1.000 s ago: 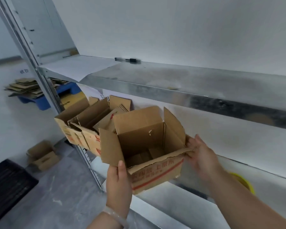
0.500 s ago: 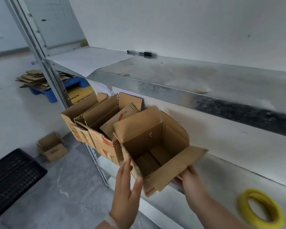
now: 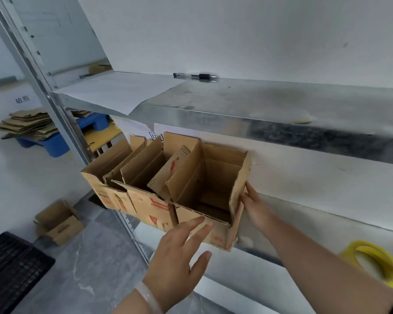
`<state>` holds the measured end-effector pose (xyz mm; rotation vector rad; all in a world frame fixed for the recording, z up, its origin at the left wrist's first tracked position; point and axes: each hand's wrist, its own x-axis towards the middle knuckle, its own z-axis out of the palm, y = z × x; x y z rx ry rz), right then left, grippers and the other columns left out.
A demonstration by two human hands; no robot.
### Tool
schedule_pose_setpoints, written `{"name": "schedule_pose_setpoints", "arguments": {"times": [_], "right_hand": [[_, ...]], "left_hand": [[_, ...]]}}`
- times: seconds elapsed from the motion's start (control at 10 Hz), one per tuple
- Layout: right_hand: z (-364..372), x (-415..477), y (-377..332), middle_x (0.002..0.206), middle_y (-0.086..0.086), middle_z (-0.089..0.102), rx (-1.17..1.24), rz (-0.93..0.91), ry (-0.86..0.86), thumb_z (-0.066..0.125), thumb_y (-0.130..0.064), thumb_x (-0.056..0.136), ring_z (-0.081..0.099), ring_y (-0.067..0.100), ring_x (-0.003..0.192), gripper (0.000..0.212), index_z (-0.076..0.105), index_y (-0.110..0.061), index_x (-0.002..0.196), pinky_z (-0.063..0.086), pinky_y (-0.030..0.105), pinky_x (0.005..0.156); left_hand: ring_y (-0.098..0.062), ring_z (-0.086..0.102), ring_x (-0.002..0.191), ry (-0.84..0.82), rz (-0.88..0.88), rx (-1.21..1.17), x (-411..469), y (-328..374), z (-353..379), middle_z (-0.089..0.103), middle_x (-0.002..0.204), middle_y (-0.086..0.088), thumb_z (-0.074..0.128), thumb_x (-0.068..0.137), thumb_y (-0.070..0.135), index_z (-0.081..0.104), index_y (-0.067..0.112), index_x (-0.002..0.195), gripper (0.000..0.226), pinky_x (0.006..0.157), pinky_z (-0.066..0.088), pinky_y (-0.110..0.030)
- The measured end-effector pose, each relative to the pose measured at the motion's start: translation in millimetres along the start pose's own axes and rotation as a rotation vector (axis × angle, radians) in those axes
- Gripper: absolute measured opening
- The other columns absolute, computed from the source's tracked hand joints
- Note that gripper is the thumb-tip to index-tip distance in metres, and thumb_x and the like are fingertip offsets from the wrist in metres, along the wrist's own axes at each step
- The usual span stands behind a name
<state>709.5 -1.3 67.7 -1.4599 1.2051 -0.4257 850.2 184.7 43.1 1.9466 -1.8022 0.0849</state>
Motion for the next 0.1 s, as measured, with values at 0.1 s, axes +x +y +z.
{"name": "schedule_pose_setpoints", "arguments": {"times": [0.1], "right_hand": [[4.6, -23.6, 1.1, 0.155, -0.001, 0.035, -0.173, -0.048, 0.170, 0.035, -0.051, 0.102, 0.040, 0.030, 0.138, 0.056, 0.012, -0.044, 0.153, 0.033, 0.045, 0.111]], "left_hand": [[-0.002, 0.041, 0.122, 0.082, 0.152, 0.020, 8.9, -7.5, -22.7, 0.047, 0.139, 0.016, 0.043, 0.091, 0.053, 0.045, 0.040, 0.135, 0.047, 0.098, 0.034, -0.025]]}}
